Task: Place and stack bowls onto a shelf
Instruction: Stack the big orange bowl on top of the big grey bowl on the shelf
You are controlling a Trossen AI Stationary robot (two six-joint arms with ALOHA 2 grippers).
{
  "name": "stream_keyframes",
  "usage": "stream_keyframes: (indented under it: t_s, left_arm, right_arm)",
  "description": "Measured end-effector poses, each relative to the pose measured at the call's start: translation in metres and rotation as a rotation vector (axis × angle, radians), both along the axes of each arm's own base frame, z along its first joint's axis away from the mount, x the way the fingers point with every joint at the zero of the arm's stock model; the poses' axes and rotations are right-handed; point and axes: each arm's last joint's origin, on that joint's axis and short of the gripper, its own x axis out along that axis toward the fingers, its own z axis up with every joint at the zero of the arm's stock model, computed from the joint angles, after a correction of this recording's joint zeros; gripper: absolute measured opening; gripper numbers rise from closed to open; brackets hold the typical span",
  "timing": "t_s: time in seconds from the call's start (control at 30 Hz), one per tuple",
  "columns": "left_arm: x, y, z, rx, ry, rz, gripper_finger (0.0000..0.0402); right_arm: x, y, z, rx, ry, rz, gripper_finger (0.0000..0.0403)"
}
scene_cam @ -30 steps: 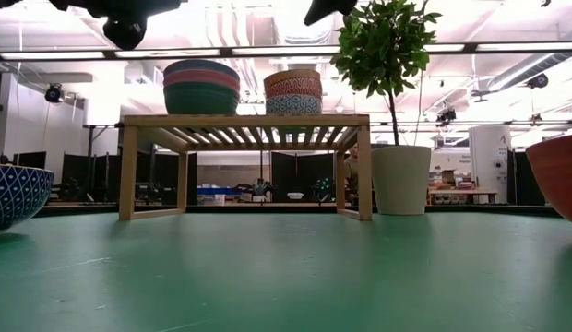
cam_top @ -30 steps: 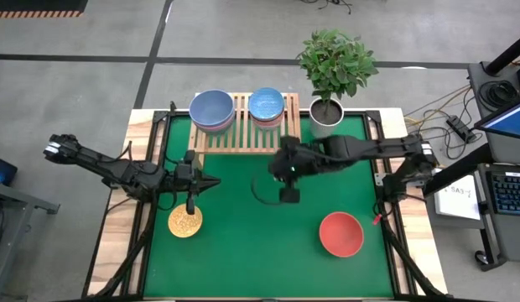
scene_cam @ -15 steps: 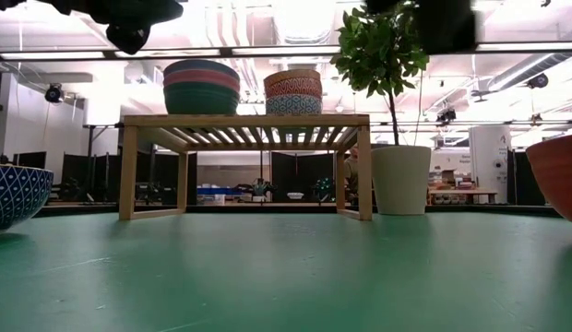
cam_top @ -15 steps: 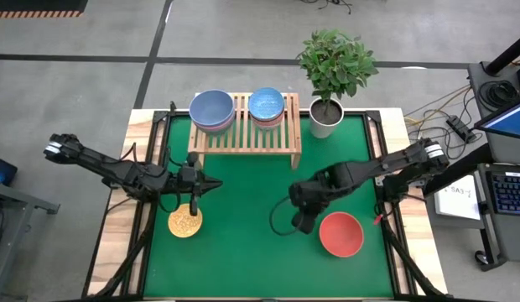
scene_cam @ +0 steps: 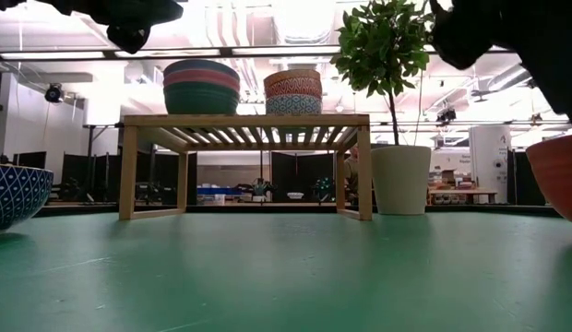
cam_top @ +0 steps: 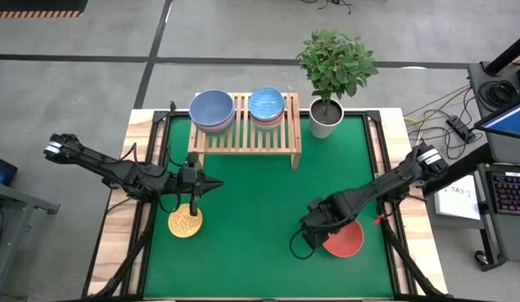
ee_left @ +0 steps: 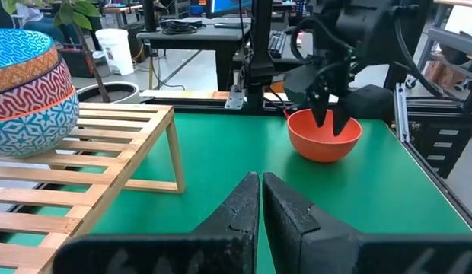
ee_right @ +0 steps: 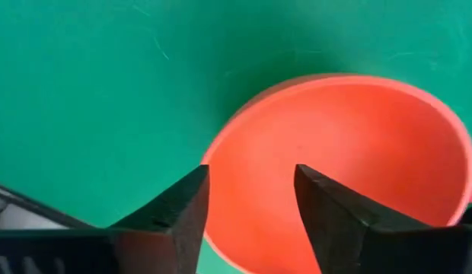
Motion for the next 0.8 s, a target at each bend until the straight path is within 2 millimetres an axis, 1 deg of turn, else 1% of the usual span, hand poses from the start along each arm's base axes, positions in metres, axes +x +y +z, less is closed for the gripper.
stream_keyframes:
  t_s: [0.13,0.3,0.47,0.53,0.6,0.8]
  left_arm:
    - [0.000,0.000,0.000,0.001,0.002,0.000,0.0000]
    - [0.000,0.000,0.000,0.001,0.003,0.000,0.0000]
    - [0.000,0.000,0.000,0.001,0.003,0.000,0.0000]
    - [0.000,0.000,0.000,0.001,0.003,0.000,0.0000]
    - [0.000,0.000,0.000,0.001,0.003,0.000,0.0000]
    - [0.000,0.000,0.000,0.001,0.001,-0.001,0.0000]
  right_arm:
    - [0.003,0.007,-0.008,-0.007,0.018,-0.005,0.0199]
    - [0.014,0.014,-0.020,0.011,-0.023,0.015,0.0201]
    - [0.022,0.017,-0.038,-0.010,0.007,0.039,0.0196]
    - [0.024,0.018,-0.043,-0.026,0.015,0.053,0.0183]
    - [0.025,0.018,-0.047,-0.036,0.016,0.058,0.0161]
    - [0.026,0.019,-0.046,-0.029,0.009,0.060,0.0066]
